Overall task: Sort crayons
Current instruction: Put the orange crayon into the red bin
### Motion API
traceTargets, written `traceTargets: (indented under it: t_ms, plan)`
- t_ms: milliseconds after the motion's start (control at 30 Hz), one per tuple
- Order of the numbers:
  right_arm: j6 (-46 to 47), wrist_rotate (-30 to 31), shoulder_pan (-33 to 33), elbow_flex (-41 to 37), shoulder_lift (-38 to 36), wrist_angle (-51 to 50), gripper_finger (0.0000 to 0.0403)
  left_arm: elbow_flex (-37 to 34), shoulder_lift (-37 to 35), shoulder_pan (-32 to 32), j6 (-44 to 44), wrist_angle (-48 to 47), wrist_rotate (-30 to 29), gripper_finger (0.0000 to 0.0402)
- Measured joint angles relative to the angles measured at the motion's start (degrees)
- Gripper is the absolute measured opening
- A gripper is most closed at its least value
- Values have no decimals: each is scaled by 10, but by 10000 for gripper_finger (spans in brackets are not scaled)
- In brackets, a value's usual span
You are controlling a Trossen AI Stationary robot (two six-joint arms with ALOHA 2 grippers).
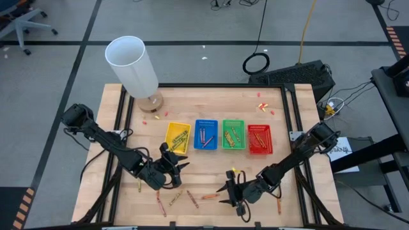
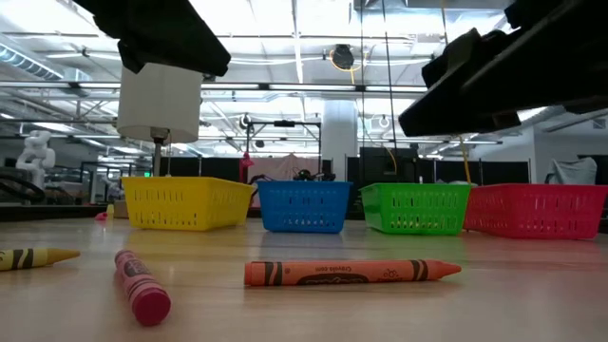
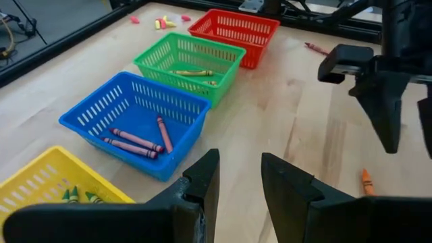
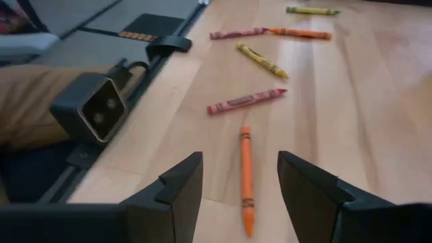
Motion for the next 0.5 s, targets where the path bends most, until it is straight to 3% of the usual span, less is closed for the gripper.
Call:
traceTargets:
  t_ms: [500]
  plan:
    - [0, -9, -3, 0, 1, -21, 176, 0, 0, 0, 0, 0, 1, 109]
